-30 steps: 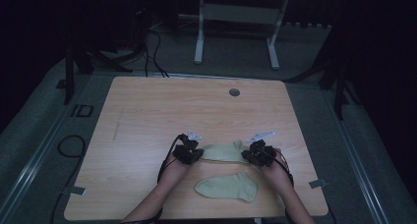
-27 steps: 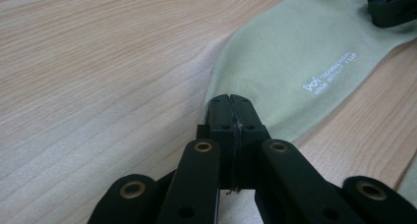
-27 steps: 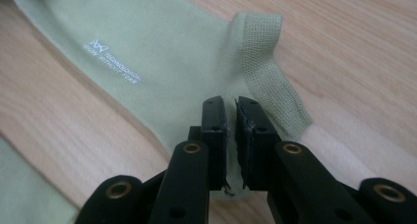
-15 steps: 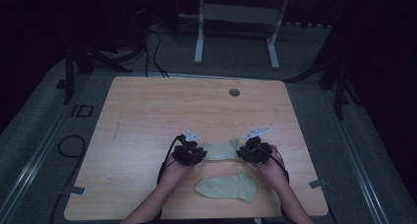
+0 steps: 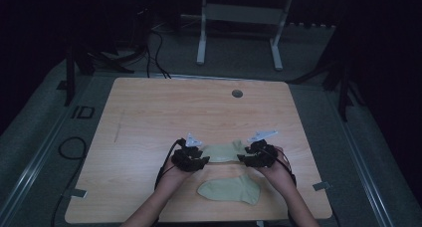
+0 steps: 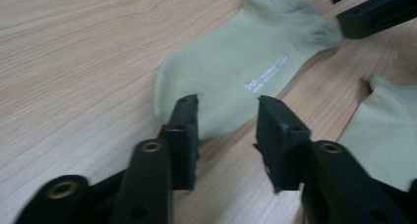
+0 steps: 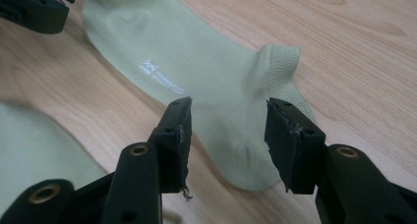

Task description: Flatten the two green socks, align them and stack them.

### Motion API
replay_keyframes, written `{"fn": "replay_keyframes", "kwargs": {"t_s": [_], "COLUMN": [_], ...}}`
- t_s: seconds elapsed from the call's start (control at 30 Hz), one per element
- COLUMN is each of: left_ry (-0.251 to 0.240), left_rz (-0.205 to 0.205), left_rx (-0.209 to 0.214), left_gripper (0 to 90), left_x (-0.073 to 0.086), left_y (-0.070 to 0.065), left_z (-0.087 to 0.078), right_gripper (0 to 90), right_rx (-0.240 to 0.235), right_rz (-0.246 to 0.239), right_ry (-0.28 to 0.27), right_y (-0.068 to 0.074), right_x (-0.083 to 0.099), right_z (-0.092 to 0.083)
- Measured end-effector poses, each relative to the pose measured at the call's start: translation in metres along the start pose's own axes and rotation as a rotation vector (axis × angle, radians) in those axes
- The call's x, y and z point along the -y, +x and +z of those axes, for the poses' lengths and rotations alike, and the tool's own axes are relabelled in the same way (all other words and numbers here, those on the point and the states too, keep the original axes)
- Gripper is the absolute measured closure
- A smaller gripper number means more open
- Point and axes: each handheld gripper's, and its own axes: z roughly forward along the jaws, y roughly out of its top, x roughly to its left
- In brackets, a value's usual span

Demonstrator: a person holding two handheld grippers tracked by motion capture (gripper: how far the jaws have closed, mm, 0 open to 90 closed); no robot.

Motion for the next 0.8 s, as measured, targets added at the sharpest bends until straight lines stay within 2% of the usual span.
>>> {"fn": "replay_keyframes", "kwargs": {"t_s": [0.1,0.33,0.53,0.8], "left_ry": [0.0,0.0,0.018,0.062], "left_rz": [0.008,0.03,0.04,0.051], "left_rx": [0.008,0.036,0.048,0.081], "left_gripper": [57.8,57.7,57.7,53.1], "left_x": [0.004,0.012,0.021,0.037], "left_y": [-0.001,-0.009,-0.012,-0.02], "left_z": [-0.01,-0.028,-0.034,-0.037], "right_gripper": [50.8,50.2,50.5,51.7], "right_rx": [-0.013,0.004,-0.014,-0.026], "right_rz": [0.012,0.0,-0.004,-0.008], "right_ry": [0.002,-0.006,-0.003,-0.005], "right_y": [-0.001,0.002,0.005,0.02], "right_x": [0.002,0.013,0.02,0.042], "right_z": [-0.009,-0.025,-0.033,-0.049]}}
